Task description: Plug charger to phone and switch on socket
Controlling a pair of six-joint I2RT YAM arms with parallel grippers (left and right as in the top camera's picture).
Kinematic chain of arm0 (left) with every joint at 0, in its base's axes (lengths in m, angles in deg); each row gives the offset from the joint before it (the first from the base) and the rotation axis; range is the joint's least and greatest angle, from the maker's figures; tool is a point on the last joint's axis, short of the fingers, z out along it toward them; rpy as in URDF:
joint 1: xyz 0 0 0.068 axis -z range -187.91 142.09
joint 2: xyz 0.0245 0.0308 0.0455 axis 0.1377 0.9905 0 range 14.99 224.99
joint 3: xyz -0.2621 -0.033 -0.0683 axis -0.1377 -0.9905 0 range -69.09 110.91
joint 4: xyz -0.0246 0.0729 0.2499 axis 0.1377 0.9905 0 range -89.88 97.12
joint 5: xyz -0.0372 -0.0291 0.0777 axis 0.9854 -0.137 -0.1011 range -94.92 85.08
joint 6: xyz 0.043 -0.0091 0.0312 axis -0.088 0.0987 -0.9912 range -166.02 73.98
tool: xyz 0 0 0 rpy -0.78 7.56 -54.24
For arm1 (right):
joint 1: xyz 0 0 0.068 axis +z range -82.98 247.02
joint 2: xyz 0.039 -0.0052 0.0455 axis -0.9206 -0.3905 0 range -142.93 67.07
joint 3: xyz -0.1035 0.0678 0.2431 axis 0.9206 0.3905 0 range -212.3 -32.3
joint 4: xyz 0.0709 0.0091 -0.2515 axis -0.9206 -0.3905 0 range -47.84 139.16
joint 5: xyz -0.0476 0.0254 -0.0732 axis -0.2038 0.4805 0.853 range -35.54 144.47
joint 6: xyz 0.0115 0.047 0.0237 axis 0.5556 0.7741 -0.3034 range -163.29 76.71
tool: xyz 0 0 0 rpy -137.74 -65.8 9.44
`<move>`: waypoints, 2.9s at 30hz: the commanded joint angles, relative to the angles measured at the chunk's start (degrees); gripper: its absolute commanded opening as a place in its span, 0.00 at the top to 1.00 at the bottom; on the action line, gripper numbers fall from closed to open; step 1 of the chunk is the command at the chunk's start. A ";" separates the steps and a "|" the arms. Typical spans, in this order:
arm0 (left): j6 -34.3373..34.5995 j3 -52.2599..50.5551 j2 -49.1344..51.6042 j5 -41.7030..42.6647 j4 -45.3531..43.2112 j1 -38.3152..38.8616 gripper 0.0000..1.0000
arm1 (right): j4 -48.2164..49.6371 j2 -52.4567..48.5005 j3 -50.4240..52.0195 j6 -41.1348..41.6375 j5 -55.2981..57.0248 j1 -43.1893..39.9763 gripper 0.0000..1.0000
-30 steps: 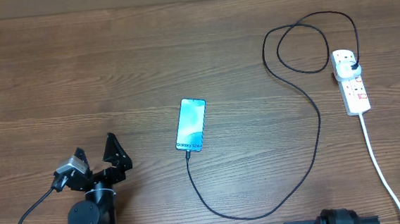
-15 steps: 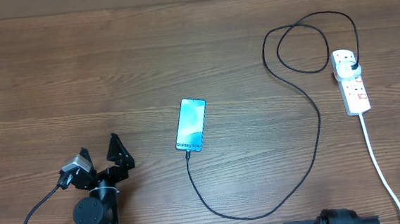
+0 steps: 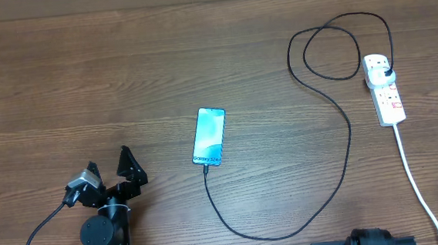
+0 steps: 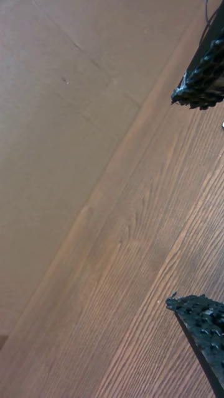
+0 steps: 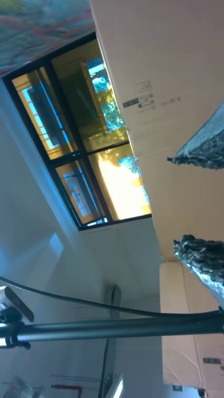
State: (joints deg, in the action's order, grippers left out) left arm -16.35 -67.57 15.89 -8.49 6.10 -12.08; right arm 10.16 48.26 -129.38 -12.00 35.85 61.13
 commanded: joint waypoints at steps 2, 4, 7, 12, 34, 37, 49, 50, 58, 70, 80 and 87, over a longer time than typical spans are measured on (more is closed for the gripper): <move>0.13 -0.48 -0.61 0.61 -0.28 -0.33 0.01 | 0.17 3.15 -0.02 -0.31 1.07 0.33 0.57; 0.13 -0.48 -0.61 0.61 -0.28 -0.33 0.01 | 0.15 4.13 -0.02 -0.31 1.99 0.33 0.56; 0.13 -0.48 -0.61 0.61 -0.28 -0.33 0.00 | -0.17 5.84 -0.02 -0.31 3.93 0.33 0.55; 0.13 -0.48 -0.61 0.61 -0.28 -0.33 0.00 | -0.28 7.98 -0.04 -0.31 5.99 0.33 0.53; -34.56 -0.48 -0.61 0.46 -0.24 -0.33 0.00 | -0.50 11.04 -0.02 -0.31 8.76 0.33 0.53; -37.57 -0.48 -0.61 0.46 -0.24 -0.33 0.00 | -0.50 11.04 -0.02 -0.31 8.76 0.33 0.52; -37.53 -0.48 -0.61 0.50 -0.26 -0.33 0.00 | -0.50 11.04 -0.02 -0.31 8.76 0.33 0.53; -37.35 -0.48 -0.61 0.57 -0.26 -0.33 0.01 | -0.50 11.04 -0.02 -0.31 8.76 0.33 0.52; -37.38 -0.48 -0.61 0.61 -0.26 -0.33 0.01 | 2.43 11.08 4.59 -0.28 8.76 0.31 0.50; -37.38 -0.48 -0.61 0.61 -0.26 -0.33 0.01 | 22.88 11.08 28.74 -0.28 16.41 0.31 0.00; -37.38 -0.48 -0.61 0.61 -0.26 -0.33 0.00 | 33.66 11.06 50.18 0.33 33.16 0.31 0.00; -37.38 -0.48 -0.61 0.61 -0.26 -0.33 0.00 | 29.49 11.04 61.11 0.35 33.14 0.31 0.00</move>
State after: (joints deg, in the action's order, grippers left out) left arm -52.48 -67.68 15.85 -8.34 6.10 -12.08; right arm 39.93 58.93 -71.83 -11.78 67.42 61.13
